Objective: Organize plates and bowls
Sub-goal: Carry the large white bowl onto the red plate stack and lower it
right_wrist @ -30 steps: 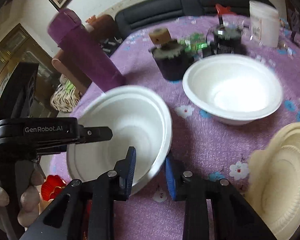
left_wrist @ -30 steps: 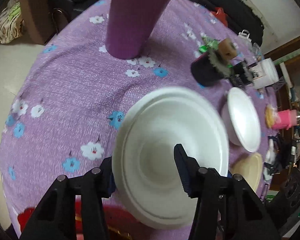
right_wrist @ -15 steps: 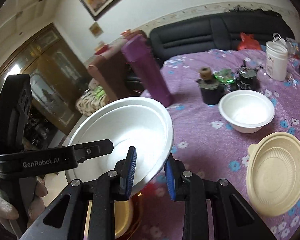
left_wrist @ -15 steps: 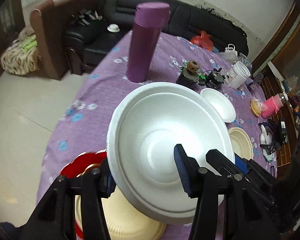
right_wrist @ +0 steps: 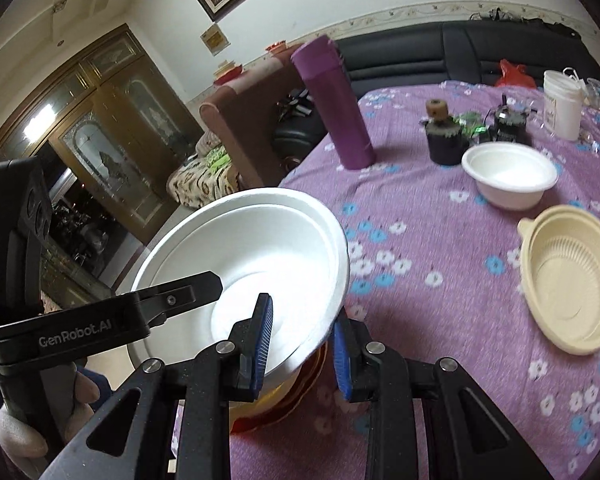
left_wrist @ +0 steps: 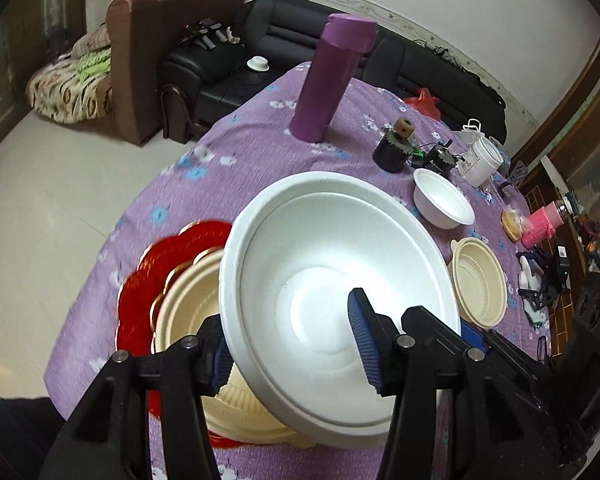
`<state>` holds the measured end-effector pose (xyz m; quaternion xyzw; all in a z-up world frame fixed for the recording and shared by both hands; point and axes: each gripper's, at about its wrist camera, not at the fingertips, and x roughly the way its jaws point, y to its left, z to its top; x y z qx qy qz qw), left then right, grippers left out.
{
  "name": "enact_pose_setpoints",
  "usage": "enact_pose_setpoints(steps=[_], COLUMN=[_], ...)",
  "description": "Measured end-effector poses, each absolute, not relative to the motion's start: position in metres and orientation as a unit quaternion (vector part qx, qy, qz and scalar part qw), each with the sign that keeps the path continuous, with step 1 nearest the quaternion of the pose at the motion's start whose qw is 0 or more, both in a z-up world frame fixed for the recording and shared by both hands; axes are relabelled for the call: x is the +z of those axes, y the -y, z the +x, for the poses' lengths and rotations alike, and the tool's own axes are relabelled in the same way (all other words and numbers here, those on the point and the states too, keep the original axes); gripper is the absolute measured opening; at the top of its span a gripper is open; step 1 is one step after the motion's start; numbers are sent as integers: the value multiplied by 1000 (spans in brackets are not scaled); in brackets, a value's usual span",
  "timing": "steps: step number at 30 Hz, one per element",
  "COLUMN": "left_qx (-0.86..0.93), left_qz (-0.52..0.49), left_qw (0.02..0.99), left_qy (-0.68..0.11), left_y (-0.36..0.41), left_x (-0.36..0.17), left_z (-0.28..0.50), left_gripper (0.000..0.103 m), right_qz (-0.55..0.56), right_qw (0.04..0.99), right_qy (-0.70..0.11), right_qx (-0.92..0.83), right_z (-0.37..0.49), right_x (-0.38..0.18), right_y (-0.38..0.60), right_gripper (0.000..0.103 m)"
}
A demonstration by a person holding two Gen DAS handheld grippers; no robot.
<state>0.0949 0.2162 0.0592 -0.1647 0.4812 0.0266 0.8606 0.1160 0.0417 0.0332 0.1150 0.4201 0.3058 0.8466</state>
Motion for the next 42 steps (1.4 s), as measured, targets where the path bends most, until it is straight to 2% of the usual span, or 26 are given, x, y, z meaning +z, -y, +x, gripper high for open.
enact_pose_setpoints(steps=[16, 24, 29, 34, 36, 37, 39, 42], left_qx=[52, 72, 67, 70, 80, 84, 93, 95], left_qz=[-214, -199, -199, -192, -183, -179, -177, -185], left_qw=[852, 861, 866, 872, 878, 880, 884, 885], left_qy=[-475, -462, -455, -444, -435, -432, -422, -416], left_y=[-255, -260, -259, -258, -258, -258, -260, -265], left_x=[29, 27, 29, 34, 39, 40, 45, 47], left_z=[62, 52, 49, 44, 41, 40, 35, 32], left_gripper=[50, 51, 60, 61, 63, 67, 70, 70], right_qz=[82, 57, 35, 31, 33, 35, 41, 55], right_qw=[833, 829, 841, 846, 845, 844, 843, 844], right_qy=[-439, -447, -434, -432, -435, -437, -439, -433], right_qx=[326, 331, 322, 313, 310, 309, 308, 312], right_z=[102, 97, 93, 96, 96, 97, 98, 98], right_x=[12, 2, 1, -2, -3, -5, -7, -8], right_y=[-83, -102, -105, -104, -104, -104, -103, -99], right_gripper=[31, 32, 32, 32, 36, 38, 54, 67])
